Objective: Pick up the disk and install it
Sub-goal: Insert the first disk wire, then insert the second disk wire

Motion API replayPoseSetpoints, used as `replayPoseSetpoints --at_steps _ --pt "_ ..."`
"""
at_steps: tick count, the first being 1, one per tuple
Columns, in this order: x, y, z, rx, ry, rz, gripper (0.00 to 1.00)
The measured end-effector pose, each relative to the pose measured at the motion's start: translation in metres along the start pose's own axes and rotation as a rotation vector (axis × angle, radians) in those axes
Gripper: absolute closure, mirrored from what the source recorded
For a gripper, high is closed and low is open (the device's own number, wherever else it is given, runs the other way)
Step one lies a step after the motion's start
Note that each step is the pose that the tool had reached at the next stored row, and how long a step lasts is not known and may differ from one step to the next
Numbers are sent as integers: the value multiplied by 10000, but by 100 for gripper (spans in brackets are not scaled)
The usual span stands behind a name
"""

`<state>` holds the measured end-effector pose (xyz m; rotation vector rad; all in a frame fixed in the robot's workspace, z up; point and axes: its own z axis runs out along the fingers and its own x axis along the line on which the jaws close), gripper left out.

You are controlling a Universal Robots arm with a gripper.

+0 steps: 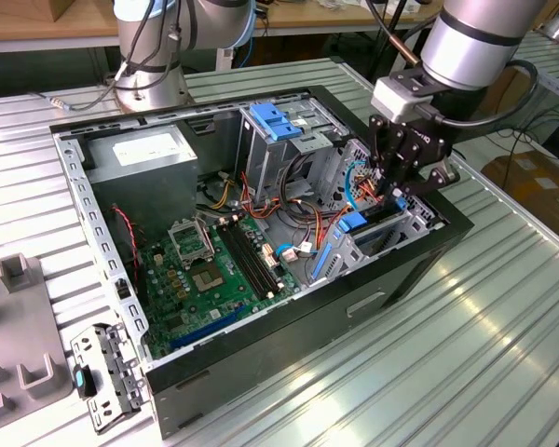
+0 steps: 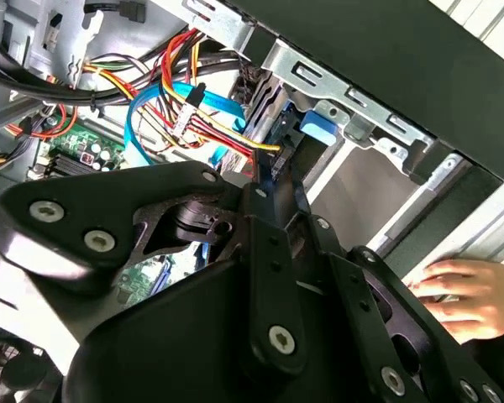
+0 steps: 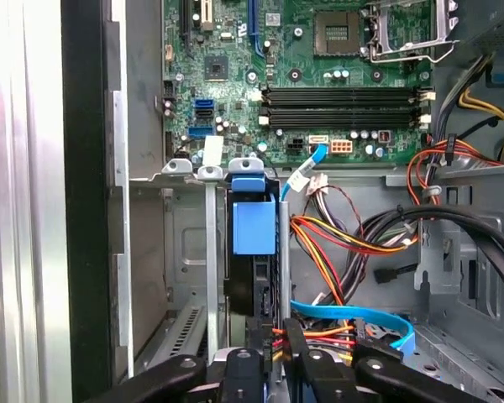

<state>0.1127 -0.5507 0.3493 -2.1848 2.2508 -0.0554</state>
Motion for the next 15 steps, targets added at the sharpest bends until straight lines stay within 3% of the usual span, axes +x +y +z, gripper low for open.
replayPoseSetpoints --at_steps 2,4,15 --pt "0 0 1 0 -1 0 77" --pt "0 0 -1 0 1 0 89" --pt "0 0 -2 0 1 0 89"
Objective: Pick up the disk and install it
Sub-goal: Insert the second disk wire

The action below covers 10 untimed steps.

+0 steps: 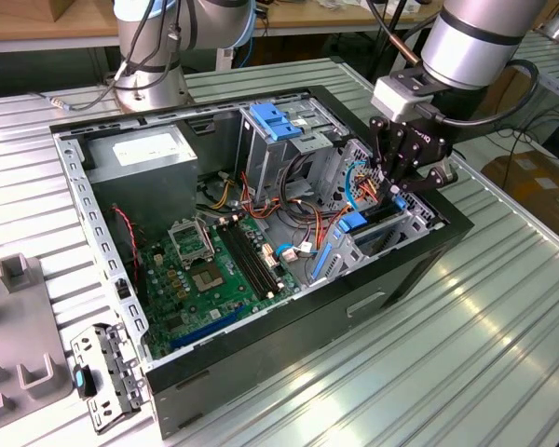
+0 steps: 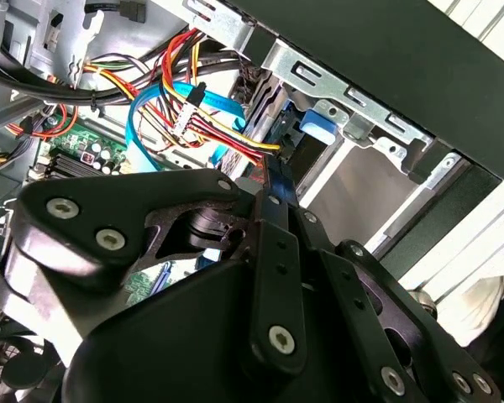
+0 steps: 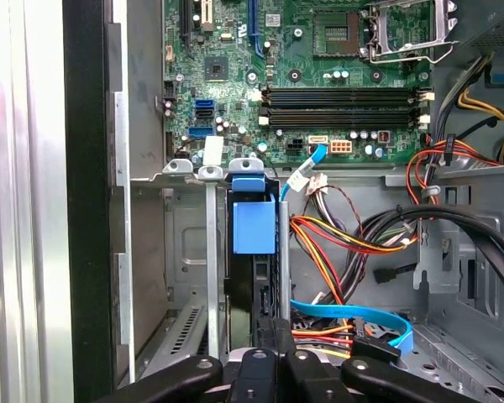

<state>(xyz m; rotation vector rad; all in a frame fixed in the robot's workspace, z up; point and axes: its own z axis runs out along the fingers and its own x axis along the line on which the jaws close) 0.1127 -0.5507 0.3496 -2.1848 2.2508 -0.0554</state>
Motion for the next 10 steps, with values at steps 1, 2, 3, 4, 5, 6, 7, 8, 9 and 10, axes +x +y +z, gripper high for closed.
replayPoseSetpoints --at_steps 1,2,3,4,5,6,7,8,9,10 --pt "0 0 0 0 0 0 89" --pt "0 0 -1 0 1 0 89" --pt "0 3 -1 0 2 -1 89" --pt "0 9 -2 0 2 0 89" --pt "0 22 -2 0 2 0 89" --pt "1 61 -3 4 2 0 89" --pt "2 76 -3 5 1 1 89" --pt "3 84 -3 5 -1 0 89" --pt "3 85 -11 6 1 0 89" --pt "3 85 -28 5 0 0 89"
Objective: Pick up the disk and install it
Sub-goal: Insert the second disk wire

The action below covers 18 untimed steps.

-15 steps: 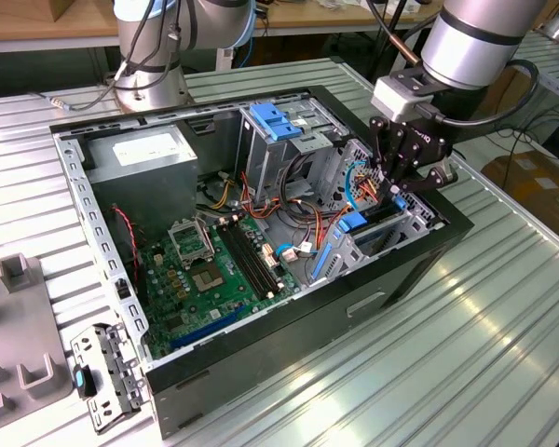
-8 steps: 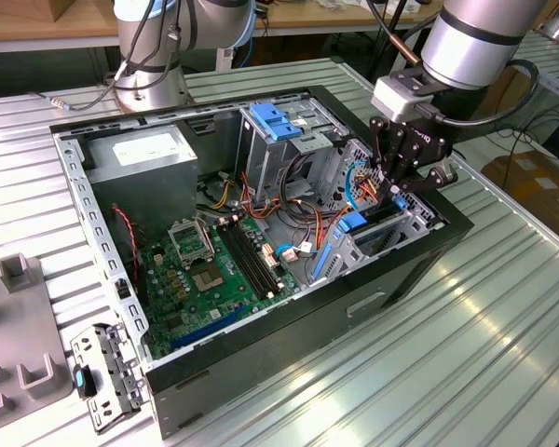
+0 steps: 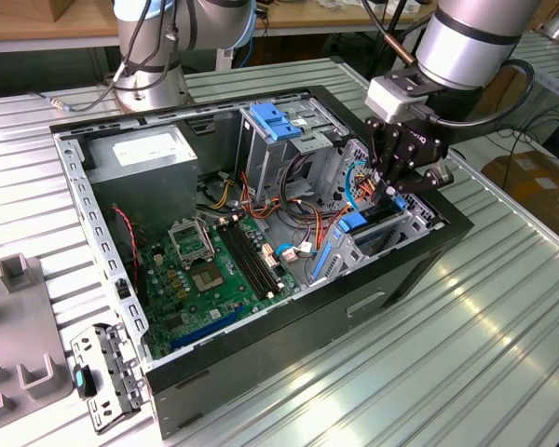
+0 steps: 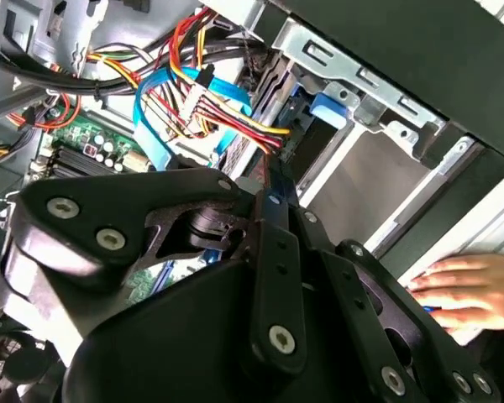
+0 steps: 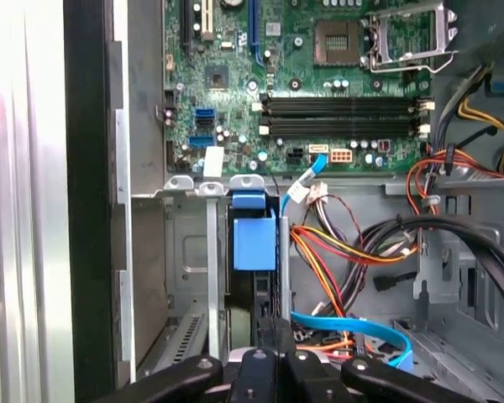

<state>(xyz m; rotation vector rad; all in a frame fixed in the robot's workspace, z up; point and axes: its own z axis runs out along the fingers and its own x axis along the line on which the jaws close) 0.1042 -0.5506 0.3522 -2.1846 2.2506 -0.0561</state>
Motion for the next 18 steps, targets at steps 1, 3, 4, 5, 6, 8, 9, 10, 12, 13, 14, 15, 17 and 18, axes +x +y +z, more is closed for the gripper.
replayPoseSetpoints --at_steps 1,3,4,5,6,8,9,10,12,13,14,15,17,18 --pt "0 -1 -22 1 -2 0 89" --pt "-10 -3 -95 0 5 0 89" --pt "-15 -4 -143 0 8 0 89" --pt "-24 -5 -196 1 14 0 89" --pt "-32 -5 -225 0 17 0 89" --pt "-43 -6 -255 0 19 0 89" --pt "-63 -6 -284 1 45 -1 89" --pt "-70 -7 -305 2 58 -1 89" --pt "-99 -7 -347 3 107 -2 89" --pt "-112 -7 -361 4 128 -3 89" --pt "-131 -7 -380 5 161 -4 89" --pt "-146 -8 -397 6 198 -5 89" --pt "-199 -6 -416 8 278 -7 89" --pt "-230 -5 -417 5 281 -7 89"
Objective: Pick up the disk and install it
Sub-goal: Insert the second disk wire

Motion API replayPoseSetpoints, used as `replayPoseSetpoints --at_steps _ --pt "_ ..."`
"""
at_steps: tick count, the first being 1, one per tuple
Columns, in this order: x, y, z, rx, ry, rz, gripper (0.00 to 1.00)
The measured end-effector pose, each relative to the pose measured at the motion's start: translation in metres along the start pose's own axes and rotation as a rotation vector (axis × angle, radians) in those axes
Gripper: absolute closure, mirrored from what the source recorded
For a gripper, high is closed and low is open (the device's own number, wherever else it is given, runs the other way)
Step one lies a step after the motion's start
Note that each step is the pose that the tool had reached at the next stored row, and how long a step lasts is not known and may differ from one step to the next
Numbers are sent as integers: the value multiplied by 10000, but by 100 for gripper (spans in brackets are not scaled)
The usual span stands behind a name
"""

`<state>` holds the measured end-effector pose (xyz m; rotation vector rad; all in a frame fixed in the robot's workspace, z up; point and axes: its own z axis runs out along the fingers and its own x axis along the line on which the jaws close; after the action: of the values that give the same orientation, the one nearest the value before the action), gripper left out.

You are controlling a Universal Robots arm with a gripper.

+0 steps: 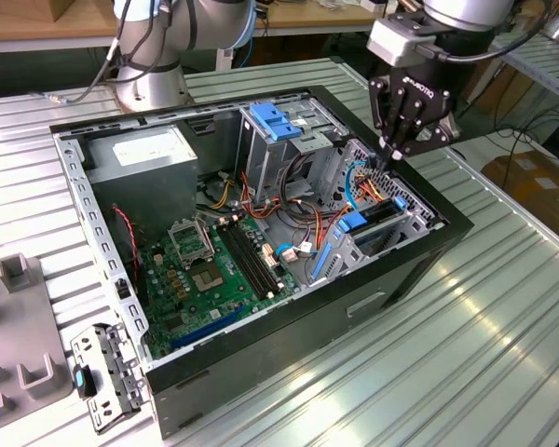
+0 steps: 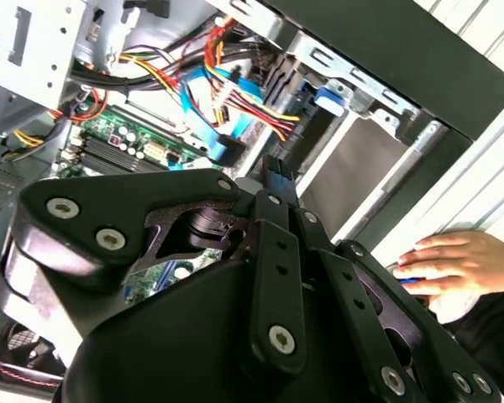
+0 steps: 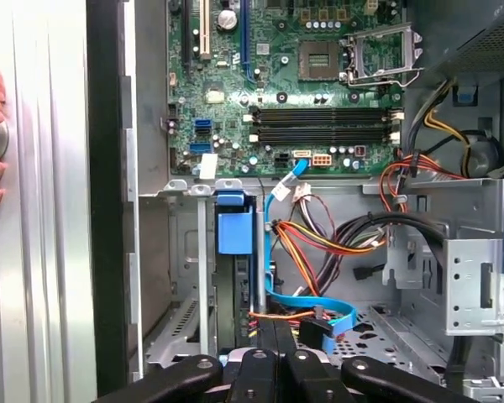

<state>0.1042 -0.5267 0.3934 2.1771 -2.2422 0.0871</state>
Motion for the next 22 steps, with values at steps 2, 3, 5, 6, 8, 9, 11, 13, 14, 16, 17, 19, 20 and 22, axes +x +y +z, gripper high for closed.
replayPoseSetpoints --at_steps 2,3,5,6,8,9,11,13,14,16,17,19,20,22 --pt "-60 1 -3 -16 0 -2 89" --pt "-85 2 -4 -25 0 -2 89" --pt "-159 4 -8 -51 10 -3 89" --pt "-194 4 -10 -60 19 -4 89" --pt "-304 1 -18 -107 121 -8 89" --pt "-330 0 -26 -118 185 -10 89" --pt "-376 -2 -68 -126 342 -15 89" --pt "-410 -3 -77 -133 447 -19 89" --pt "-446 -4 -75 -168 651 -26 89" --pt "-469 -4 -66 -179 889 -31 89" --pt "-486 -4 -59 -175 1096 -35 89" --pt "-520 -5 -26 -167 1396 -40 89" --pt "-530 -7 -9 -163 1512 -41 89" --pt "-534 -12 27 -159 1644 -44 89"
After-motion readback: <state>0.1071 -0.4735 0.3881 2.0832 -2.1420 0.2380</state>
